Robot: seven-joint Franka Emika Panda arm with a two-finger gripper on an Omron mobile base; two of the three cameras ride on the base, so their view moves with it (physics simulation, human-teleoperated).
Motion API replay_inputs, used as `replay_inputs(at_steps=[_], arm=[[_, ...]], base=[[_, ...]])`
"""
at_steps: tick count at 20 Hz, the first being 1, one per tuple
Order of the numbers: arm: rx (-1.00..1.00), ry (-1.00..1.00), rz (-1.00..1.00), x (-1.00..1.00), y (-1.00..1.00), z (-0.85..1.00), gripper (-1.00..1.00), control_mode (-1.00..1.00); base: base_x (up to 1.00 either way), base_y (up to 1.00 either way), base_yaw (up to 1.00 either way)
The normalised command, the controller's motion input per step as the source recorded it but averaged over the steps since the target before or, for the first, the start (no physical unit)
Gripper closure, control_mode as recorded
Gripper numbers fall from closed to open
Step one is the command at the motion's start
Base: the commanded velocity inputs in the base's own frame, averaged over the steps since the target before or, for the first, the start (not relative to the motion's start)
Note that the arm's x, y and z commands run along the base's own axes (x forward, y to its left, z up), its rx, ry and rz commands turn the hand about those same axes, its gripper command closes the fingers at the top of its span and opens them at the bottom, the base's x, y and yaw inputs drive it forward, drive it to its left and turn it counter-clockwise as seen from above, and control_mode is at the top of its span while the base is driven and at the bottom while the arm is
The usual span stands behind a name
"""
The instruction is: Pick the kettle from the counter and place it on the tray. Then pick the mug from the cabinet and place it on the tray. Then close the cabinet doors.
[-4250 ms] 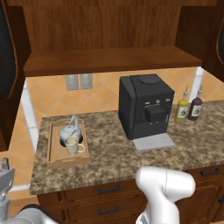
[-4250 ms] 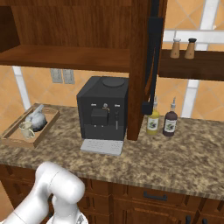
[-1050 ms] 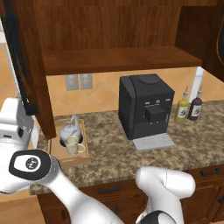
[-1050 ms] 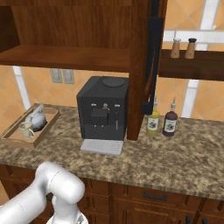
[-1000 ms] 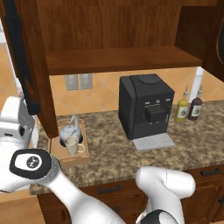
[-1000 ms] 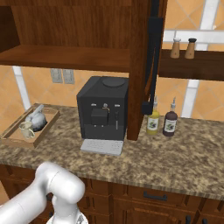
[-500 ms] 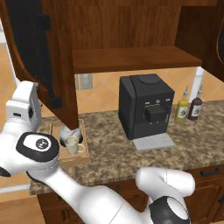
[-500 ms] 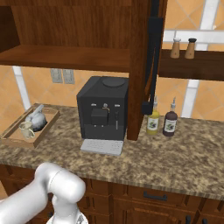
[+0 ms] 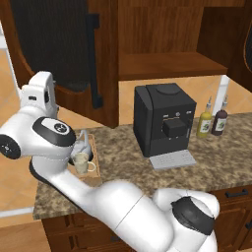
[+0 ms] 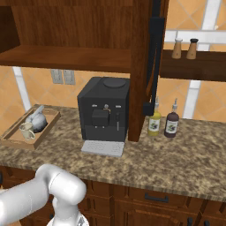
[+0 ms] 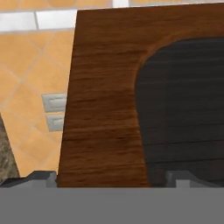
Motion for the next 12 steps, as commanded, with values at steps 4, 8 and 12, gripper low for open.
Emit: replay_inputs(at_steps=[4, 8, 12], arm=[[0.00, 0.01, 0.00, 0.40, -0.11, 0.00, -1.00, -1.00], [0.00, 0.00, -0.03, 0.42, -0.14, 0.04, -1.00, -1.00], [0.00, 0.00, -0.05, 0.30, -0.11, 0.07, -1.00, -1.00]], base=[[0.00, 0.00, 0.00], [0.00, 0.00, 0.00], [0.00, 0.00, 0.00]])
